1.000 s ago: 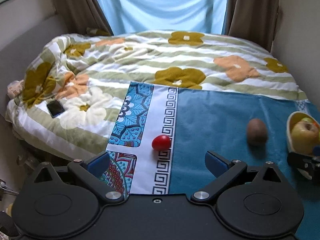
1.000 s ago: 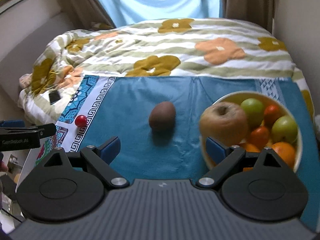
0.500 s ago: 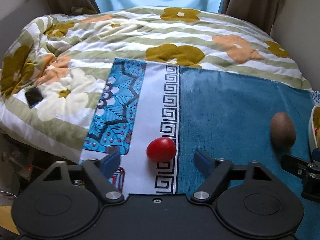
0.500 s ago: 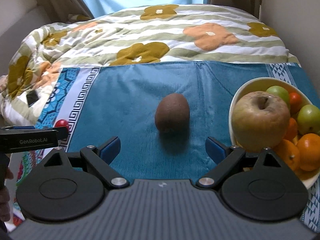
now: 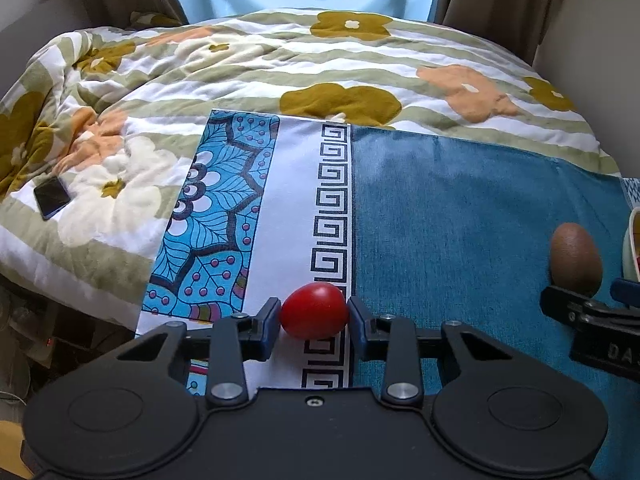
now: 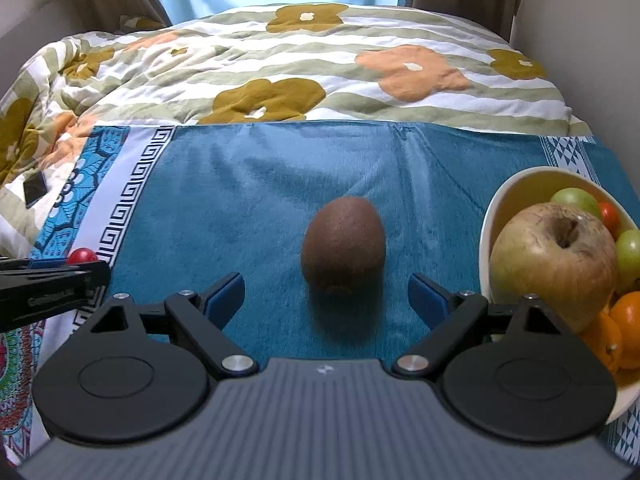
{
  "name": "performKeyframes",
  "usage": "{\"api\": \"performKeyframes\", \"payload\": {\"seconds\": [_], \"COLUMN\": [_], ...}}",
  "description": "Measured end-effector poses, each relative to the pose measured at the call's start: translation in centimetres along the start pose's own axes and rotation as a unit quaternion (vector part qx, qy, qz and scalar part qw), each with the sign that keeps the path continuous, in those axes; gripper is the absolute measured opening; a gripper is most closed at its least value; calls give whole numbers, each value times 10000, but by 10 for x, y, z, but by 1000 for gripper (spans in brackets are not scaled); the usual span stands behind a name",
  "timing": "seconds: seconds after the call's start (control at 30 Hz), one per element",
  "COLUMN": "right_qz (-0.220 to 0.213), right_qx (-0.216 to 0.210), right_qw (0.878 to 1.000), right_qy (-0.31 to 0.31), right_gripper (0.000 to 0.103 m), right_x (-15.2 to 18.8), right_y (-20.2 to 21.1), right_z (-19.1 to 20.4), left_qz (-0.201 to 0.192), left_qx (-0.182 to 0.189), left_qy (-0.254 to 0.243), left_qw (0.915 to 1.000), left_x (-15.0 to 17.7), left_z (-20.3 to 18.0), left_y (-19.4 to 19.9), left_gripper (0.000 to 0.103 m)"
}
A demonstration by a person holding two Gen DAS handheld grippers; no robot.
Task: Organize fruits
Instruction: 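Grasp the small red cherry tomato with the left tool while the right tool grasps the kiwi, then carry both fruits to the white bowl and open the left tool inside it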
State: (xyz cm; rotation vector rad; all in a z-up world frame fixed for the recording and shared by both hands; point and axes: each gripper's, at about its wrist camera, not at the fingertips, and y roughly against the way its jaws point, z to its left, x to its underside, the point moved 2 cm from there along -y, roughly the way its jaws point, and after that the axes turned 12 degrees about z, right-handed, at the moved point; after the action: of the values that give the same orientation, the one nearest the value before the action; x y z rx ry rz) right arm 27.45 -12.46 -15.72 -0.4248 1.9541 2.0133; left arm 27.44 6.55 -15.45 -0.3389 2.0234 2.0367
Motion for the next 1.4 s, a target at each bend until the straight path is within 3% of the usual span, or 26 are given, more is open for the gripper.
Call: {"api": "performKeyframes", "payload": {"seconds": [0.1,0.33,0.67,0.83,1.4], "right_qz": [8,73,-21,-66,-390], "right_qx": [8,74,172,179,-316], "right_qw": [10000,9999,9998,9998,9987], "right_qy": [30,-33,-72,28,126], "right_gripper": [103,87,76,63,61], "right_x": [-3,-13,-23,-24,-13], "right_y": [-4,-18,-25,-24,31], "right_z": [1,-1,-8,-6,-14], "left_qz": [-7,25,-6,-62,-473], "left_qx": [-8,24,1,-39,-134], "left_qy": [-95,-135,-121,-95,-192], "left_qw": [10000,9999,9999,9999,9986], "left_x": [1,0,0,2,20], "left_z": [0,1,2,3,-26], "left_y": [0,-1,1,6,58], "left_gripper": [39,39,39,39,39]}}
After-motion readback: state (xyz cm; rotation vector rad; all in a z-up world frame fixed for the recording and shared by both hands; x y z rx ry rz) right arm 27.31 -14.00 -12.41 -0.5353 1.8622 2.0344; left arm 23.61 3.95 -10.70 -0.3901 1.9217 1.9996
